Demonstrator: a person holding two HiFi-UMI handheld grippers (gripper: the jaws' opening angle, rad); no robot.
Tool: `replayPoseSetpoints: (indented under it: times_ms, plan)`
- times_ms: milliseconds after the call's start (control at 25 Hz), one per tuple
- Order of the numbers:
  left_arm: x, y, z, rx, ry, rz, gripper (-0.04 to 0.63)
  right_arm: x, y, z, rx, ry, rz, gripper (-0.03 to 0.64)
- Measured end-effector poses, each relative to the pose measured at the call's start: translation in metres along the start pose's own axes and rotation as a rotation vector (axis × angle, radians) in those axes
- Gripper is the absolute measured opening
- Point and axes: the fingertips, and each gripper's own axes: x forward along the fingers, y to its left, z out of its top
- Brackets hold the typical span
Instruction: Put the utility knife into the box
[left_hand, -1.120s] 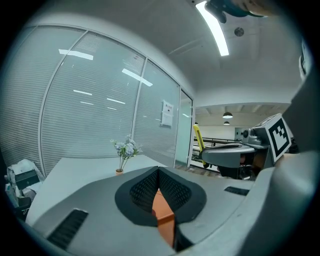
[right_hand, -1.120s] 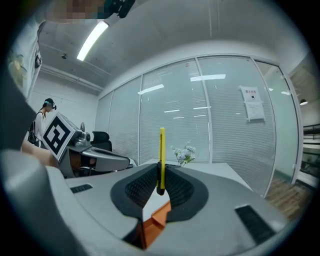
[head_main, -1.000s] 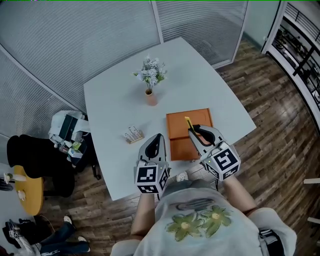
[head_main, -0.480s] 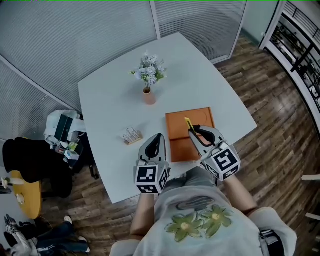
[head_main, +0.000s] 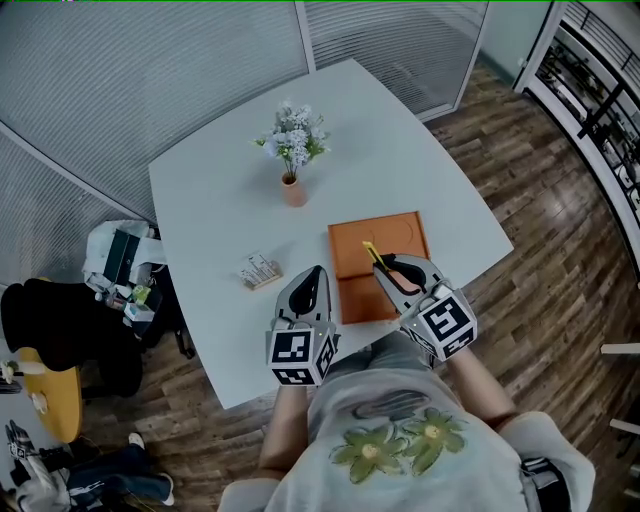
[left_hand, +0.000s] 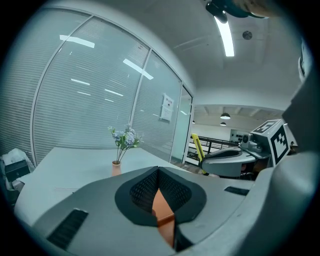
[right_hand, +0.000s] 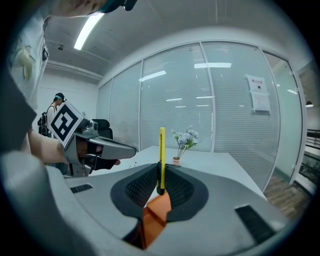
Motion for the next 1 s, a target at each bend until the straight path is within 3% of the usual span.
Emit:
replayPoseSetpoints:
  times_ms: [1000]
  plan:
    - [0.016, 0.008, -0.014, -0.02, 0.036, -0.011, 0.002, 0.015, 0.005, -0.045, -0.078, 0.164, 0.072, 0.052]
